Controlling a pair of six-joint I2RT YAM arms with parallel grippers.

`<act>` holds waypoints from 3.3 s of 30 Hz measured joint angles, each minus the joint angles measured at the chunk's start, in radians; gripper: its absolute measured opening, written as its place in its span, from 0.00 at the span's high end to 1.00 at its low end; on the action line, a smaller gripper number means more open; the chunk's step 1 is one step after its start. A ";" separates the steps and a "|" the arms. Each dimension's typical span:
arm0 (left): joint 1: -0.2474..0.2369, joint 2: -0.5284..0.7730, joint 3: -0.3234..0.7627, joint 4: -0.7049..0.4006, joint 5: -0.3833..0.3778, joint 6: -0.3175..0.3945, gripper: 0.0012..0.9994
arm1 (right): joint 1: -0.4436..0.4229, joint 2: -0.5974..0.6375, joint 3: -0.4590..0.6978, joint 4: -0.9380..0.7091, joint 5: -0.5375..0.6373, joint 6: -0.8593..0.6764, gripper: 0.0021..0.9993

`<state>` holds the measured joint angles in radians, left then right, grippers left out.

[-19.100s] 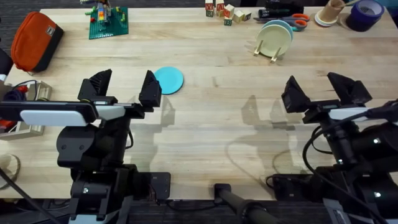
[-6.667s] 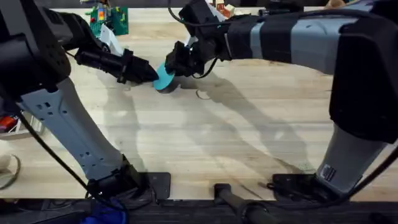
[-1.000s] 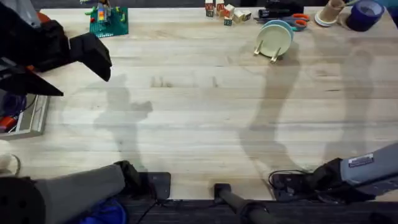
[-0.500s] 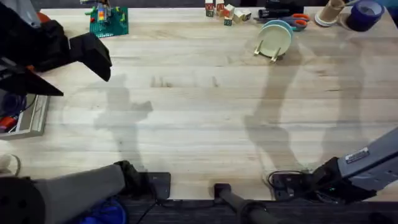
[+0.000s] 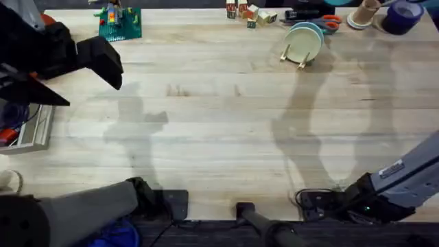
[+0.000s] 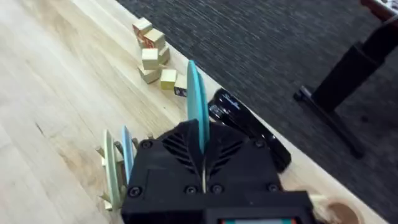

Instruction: Pick up the plates from the table one by one and place each into a slot on the dish rack.

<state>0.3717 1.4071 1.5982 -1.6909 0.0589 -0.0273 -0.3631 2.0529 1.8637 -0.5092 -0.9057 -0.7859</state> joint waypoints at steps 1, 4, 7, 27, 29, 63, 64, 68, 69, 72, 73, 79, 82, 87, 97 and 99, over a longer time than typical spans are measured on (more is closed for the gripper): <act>0.000 0.000 0.000 0.000 0.000 0.000 0.00 | 0.007 0.001 0.000 0.000 0.000 -0.011 0.97; 0.000 0.000 0.000 0.000 0.000 0.000 0.00 | 0.029 0.010 0.000 0.001 0.000 -0.043 0.97; 0.000 0.000 0.000 0.000 0.000 0.000 0.00 | 0.042 0.029 0.000 0.000 0.000 -0.060 0.97; 0.000 0.000 0.000 0.000 0.000 0.000 0.00 | 0.044 0.058 0.000 -0.129 0.000 -0.159 0.97; 0.000 0.000 0.000 0.000 0.000 0.000 0.00 | 0.044 0.058 0.000 -0.139 0.000 -0.179 0.97; 0.000 0.000 0.000 0.000 0.000 0.000 0.00 | 0.045 0.118 0.002 -0.177 0.000 -0.285 0.97; 0.000 0.000 0.000 0.000 0.000 0.000 0.00 | 0.046 0.122 0.002 -0.177 0.000 -0.285 0.97; 0.000 0.000 0.000 0.000 0.000 0.000 0.00 | 0.047 0.135 0.002 -0.177 0.000 -0.285 0.97; 0.000 0.000 0.000 0.000 0.000 0.000 0.00 | 0.049 0.140 0.002 -0.177 0.000 -0.285 0.97; 0.000 0.000 0.000 0.000 0.000 0.000 0.00 | 0.051 0.155 0.002 -0.187 0.000 -0.285 0.97; 0.000 0.000 0.000 0.000 0.000 0.000 0.00 | 0.052 0.160 0.002 -0.191 0.000 -0.285 0.97; 0.000 0.000 0.000 0.000 0.000 0.000 0.00 | 0.059 0.184 0.002 -0.210 0.000 -0.285 0.97; 0.000 0.000 0.000 0.000 0.000 0.000 0.00 | 0.062 0.185 0.002 -0.217 0.000 -0.285 0.97; 0.000 0.000 0.000 0.000 0.000 0.000 0.00 | 0.064 0.185 0.002 -0.218 0.000 -0.285 0.97; 0.000 0.000 0.000 0.000 0.000 0.000 0.00 | 0.064 0.185 0.002 -0.219 -0.001 -0.286 0.83; 0.000 0.000 0.000 0.000 0.000 0.000 0.00 | 0.064 0.185 0.002 -0.219 -0.001 -0.285 0.82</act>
<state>0.3717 1.4071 1.5982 -1.6909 0.0589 -0.0273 -0.2989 2.2379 1.8656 -0.7280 -0.9066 -1.0714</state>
